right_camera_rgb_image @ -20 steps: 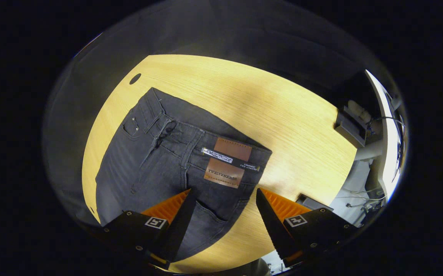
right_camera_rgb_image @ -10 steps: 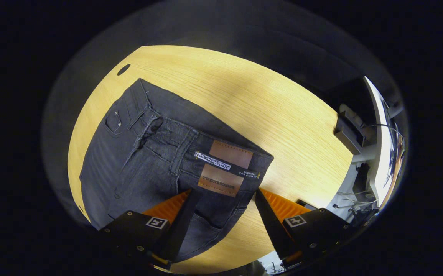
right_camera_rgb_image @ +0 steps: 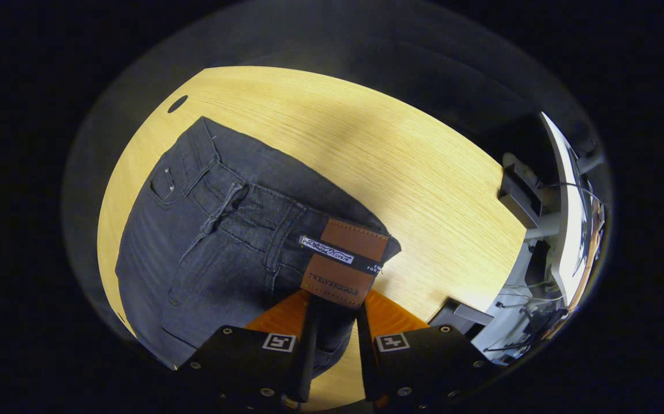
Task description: Grasp the waist and the cuffs of the jeans and fold them to make the two legs overlap; first hold the waist and fold one-third of the jeans toward the cuffs, then hold the cuffs and fold the remaining one-third in the same direction to finish folding.
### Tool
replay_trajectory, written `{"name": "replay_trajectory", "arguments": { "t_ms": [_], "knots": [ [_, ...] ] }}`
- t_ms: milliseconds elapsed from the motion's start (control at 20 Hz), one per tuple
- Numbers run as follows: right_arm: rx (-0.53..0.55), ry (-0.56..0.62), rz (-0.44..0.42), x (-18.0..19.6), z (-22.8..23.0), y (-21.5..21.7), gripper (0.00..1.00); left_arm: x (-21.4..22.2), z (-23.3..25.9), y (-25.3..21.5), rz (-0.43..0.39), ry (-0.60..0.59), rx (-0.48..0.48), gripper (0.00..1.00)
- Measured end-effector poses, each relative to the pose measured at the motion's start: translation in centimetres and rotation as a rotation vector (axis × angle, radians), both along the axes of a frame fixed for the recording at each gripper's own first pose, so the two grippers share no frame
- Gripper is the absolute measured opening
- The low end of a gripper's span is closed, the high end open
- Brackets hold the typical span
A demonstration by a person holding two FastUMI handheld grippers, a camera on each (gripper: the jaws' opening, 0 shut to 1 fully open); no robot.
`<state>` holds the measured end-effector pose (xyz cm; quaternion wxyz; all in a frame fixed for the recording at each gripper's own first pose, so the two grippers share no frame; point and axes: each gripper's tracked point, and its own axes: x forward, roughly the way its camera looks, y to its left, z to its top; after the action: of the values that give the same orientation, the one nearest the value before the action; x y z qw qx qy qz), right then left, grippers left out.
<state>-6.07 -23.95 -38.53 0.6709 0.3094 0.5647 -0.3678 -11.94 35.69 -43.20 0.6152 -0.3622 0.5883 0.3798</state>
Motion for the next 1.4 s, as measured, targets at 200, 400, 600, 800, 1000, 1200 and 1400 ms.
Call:
{"name": "replay_trajectory", "arguments": {
  "t_ms": [200,400,600,800,1000,1200,1400],
  "knots": [
    [0.131,-0.131,-0.118,0.6,0.1,0.1,0.18,0.5,0.4,0.7,0.059,-0.074,-0.005,0.06],
    [0.188,-0.274,-0.176,1.4,0.5,0.2,0.10,1.6,0.6,0.7,0.107,-0.246,-0.033,0.01],
    [0.160,-0.388,-0.170,2.7,2.9,-0.2,0.10,4.4,4.6,1.4,0.058,-0.420,0.006,0.01],
    [0.221,-0.506,-0.243,4.4,5.3,0.1,0.10,5.1,7.9,1.9,0.077,-0.479,0.039,0.00],
    [0.212,-0.550,-0.239,4.9,7.3,-0.1,0.10,8.1,10.3,2.7,0.040,-0.556,0.041,0.01],
    [0.205,-0.589,-0.236,6.6,9.3,-0.3,0.10,10.6,12.2,4.0,0.004,-0.604,0.060,0.01],
    [0.189,-0.614,-0.237,8.3,11.6,-0.1,0.10,14.3,13.0,5.0,-0.065,-0.639,0.041,0.01]
  ]
}}
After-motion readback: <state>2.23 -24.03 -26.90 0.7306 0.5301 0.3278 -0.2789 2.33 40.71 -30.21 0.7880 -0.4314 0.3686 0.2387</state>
